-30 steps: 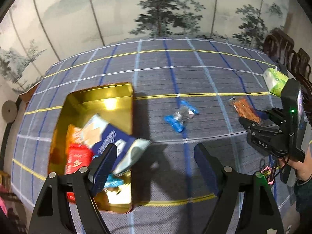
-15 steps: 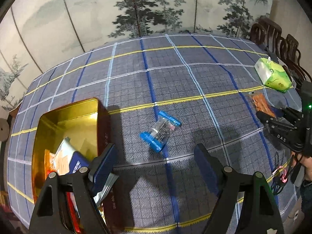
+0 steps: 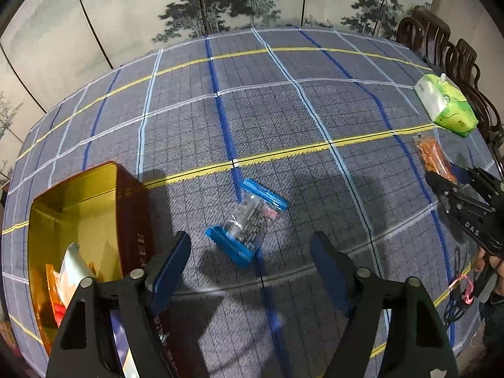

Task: Organize snacks
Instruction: 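Grasp the blue-topped bag of dark sweets with the left gripper while the right holds the twisted-dough bag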

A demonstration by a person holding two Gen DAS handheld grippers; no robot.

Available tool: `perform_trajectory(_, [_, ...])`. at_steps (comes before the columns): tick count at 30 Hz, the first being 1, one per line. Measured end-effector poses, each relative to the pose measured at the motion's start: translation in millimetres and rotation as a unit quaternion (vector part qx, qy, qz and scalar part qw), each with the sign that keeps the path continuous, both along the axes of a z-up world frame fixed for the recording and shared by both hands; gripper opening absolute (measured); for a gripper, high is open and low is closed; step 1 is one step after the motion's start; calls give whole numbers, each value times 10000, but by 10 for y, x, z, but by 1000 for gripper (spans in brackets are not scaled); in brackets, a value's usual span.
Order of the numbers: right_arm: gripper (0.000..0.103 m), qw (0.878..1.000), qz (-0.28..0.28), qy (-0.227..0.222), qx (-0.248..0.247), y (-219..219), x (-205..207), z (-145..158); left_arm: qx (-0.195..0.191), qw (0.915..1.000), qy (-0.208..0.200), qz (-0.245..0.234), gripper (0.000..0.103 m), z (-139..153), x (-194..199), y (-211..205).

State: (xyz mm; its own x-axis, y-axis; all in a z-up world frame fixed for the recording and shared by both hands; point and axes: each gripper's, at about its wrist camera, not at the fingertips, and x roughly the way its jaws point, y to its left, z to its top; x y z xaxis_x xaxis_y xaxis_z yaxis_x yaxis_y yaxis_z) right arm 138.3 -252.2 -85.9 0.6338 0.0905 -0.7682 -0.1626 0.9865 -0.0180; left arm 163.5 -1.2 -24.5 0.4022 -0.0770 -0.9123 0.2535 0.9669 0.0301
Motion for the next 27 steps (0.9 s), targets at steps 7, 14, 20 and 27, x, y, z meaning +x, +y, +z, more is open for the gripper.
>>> perform_trajectory(7, [41, 10000, -1, 0, 6, 6, -9, -3, 71, 9999, 44, -151, 52, -63, 123, -13])
perform_trajectory(14, [41, 10000, -1, 1, 6, 2, -6, -1, 110, 9994, 122, -295, 52, -153, 173, -38])
perform_trajectory(20, [41, 10000, -1, 1, 6, 0, -6, 0, 40, 9993, 307, -218, 35, -257, 236, -35])
perform_trajectory(27, [41, 10000, -1, 1, 6, 0, -5, -1, 13, 9992, 292, -263, 26, -261, 216, -60])
